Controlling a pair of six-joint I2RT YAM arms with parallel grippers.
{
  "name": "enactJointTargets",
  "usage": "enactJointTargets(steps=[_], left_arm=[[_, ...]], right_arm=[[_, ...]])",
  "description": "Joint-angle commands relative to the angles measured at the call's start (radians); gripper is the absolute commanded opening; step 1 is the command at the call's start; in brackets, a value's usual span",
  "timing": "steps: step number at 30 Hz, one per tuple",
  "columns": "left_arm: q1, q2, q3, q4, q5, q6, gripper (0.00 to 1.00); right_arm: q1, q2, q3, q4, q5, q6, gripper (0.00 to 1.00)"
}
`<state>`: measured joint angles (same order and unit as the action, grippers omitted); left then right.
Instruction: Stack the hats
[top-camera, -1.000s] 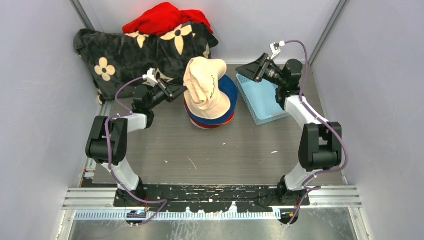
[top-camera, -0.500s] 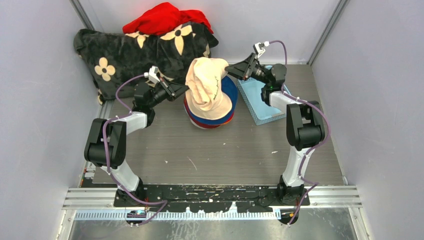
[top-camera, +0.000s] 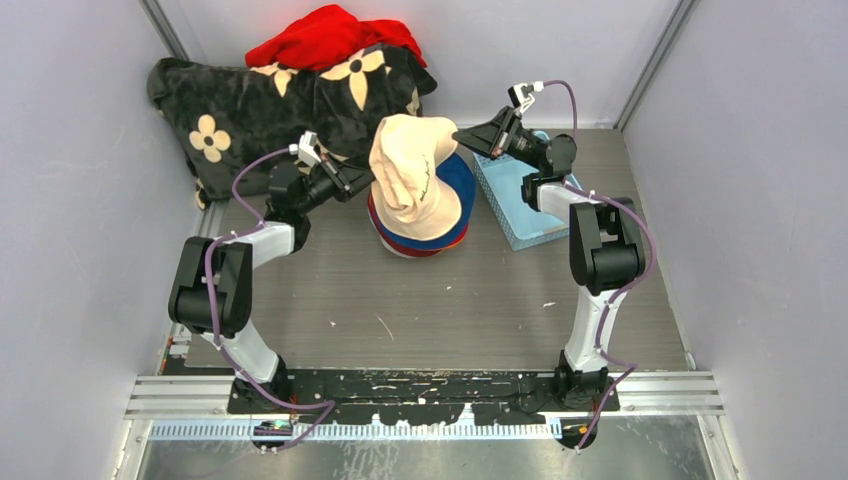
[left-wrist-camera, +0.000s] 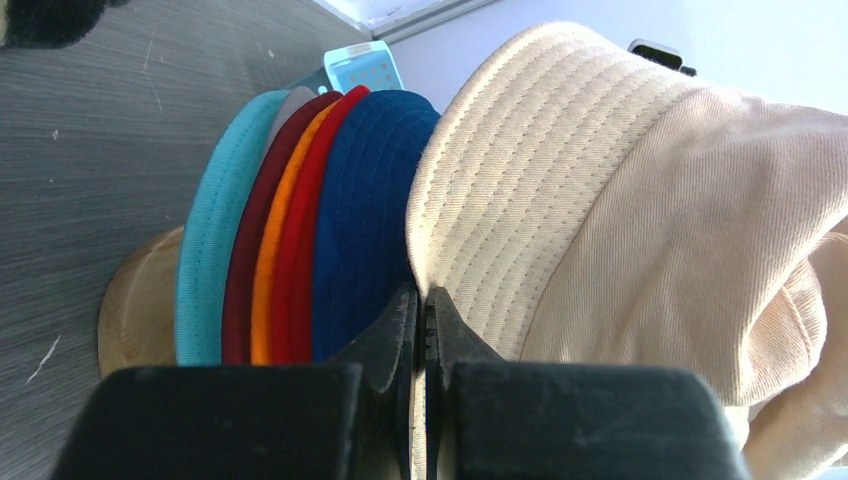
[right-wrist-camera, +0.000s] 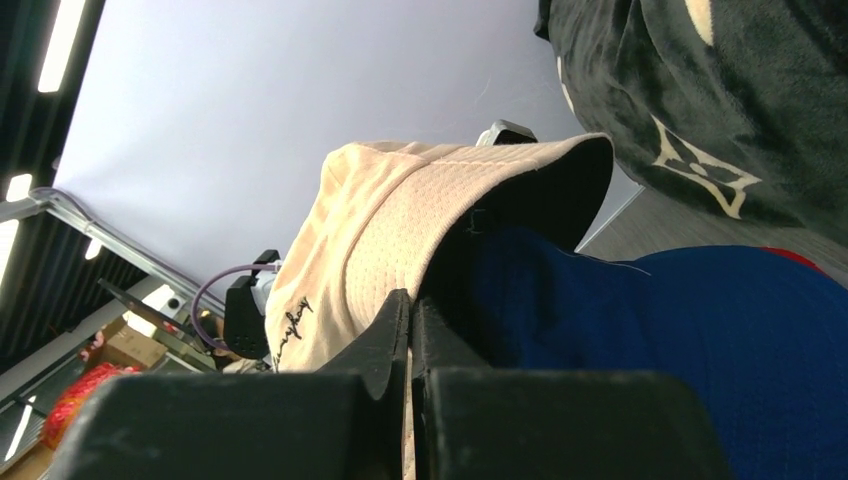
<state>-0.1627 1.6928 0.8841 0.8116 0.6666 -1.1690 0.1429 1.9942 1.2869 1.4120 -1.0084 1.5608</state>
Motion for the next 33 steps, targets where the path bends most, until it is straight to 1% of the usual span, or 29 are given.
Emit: enactJointTargets(steps=[1, 5, 9, 12, 18, 22, 26, 33], left_arm=[[0.005, -0.064, 0.055, -0.031, 0.004, 0.023, 0.0], [0.024, -0.115, 0.072, -0.113, 0.006, 0.032, 0.0], [0.031, -0.171, 0.113, -0.275, -0.002, 0.092, 0.0], [0.031, -0.192, 0.139, -0.345, -0.004, 0.107, 0.0], [0.031, -0.18, 0.175, -0.405, 0.004, 0.107, 0.0], [0.031, -0.165, 0.192, -0.414, 0.007, 0.096, 0.0], [0.03, -0.152, 0.199, -0.409, 0.007, 0.092, 0.0], [0.029, -0.127, 0.218, -0.402, 0.004, 0.089, 0.0]], right_arm=[[-0.011, -0.069, 0.032, 0.1, 0.011, 0.062, 0.01], [-0.043, -0.122, 0.02, 0.063, 0.019, 0.088, 0.01], [-0.065, -0.187, 0.006, -0.007, 0.008, 0.07, 0.01], [-0.073, -0.25, -0.005, -0.178, -0.003, -0.026, 0.01], [-0.085, -0.367, 0.003, -0.618, 0.014, -0.321, 0.01], [-0.104, -0.394, 0.01, -0.759, 0.036, -0.396, 0.01], [-0.133, -0.39, -0.011, -0.834, 0.044, -0.442, 0.01], [-0.201, -0.351, -0.053, -0.813, 0.031, -0.462, 0.01]])
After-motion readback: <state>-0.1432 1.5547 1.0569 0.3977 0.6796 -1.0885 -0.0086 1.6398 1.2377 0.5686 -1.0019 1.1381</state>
